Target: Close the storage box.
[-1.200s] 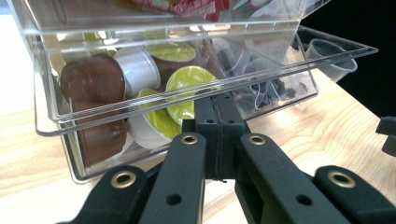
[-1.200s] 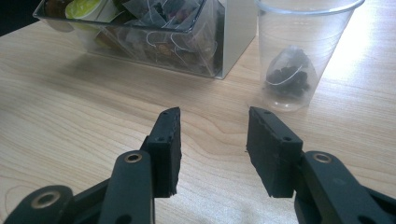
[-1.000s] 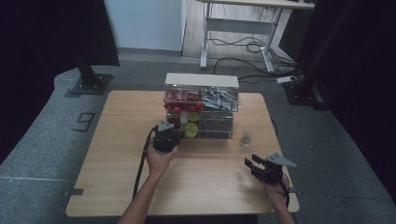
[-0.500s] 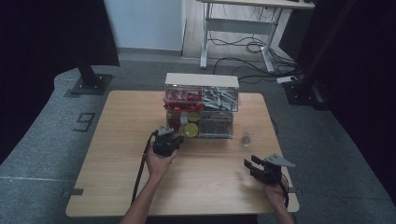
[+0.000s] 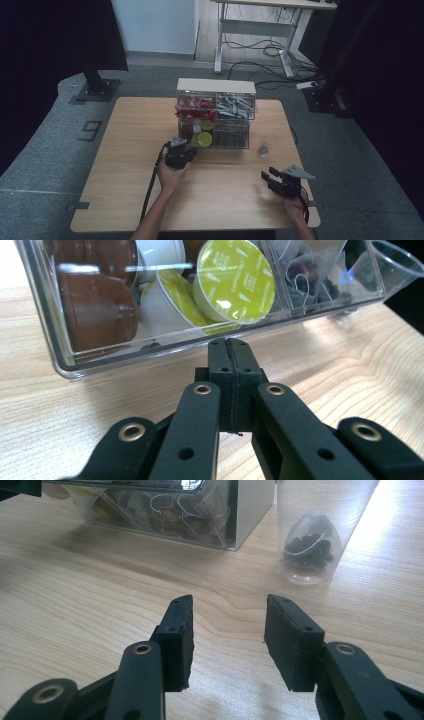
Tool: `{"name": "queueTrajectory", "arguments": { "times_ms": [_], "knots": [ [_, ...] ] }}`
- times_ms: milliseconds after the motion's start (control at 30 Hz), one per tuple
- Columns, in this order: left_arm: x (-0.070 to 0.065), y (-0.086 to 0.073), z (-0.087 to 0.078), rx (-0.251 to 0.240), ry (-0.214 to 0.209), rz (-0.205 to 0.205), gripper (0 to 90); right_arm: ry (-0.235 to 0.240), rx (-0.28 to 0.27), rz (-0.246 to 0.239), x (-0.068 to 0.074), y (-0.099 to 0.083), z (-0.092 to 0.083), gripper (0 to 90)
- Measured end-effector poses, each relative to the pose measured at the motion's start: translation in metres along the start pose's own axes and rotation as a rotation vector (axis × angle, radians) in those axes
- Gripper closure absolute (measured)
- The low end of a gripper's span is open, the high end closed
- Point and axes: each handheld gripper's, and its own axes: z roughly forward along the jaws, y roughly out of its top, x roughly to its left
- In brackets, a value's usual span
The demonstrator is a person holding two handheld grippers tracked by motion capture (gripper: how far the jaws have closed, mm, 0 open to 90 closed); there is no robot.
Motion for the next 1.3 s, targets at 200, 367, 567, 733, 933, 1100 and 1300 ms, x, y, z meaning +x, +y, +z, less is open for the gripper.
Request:
{"name": "queueTrajectory", "arguments": {
  "times_ms": [200,367,567,733,933,1100,1300],
  "knots": [
    [0.0,0.0,-0.001,0.001,-0.001,0.004,89.9,-0.001,0.004,0.0,0.0,-0.001,0.0,54.6],
    [-0.001,-0.001,-0.001,0.004,-0.01,0.008,89.6,0.0,0.007,-0.006,0.0,-0.001,0.001,54.5],
    [-0.003,-0.004,-0.002,0.002,-0.017,0.014,88.7,-0.001,0.004,-0.005,0.001,-0.001,0.001,54.4],
    [-0.002,-0.01,-0.005,0.006,-0.016,0.018,87.7,0.0,0.003,-0.006,0.001,-0.001,0.001,54.2],
    [0.0,-0.019,-0.008,0.007,-0.023,0.012,85.7,0.002,0.003,-0.006,0.002,-0.001,0.001,54.0],
    [-0.001,-0.03,-0.009,0.007,0.002,0.026,79.5,0.007,0.007,-0.012,0.006,-0.001,0.003,53.4],
    [-0.003,-0.046,-0.013,0.031,0.002,0.053,67.6,0.006,0.016,-0.003,0.005,-0.004,0.003,52.7]
  ]
}}
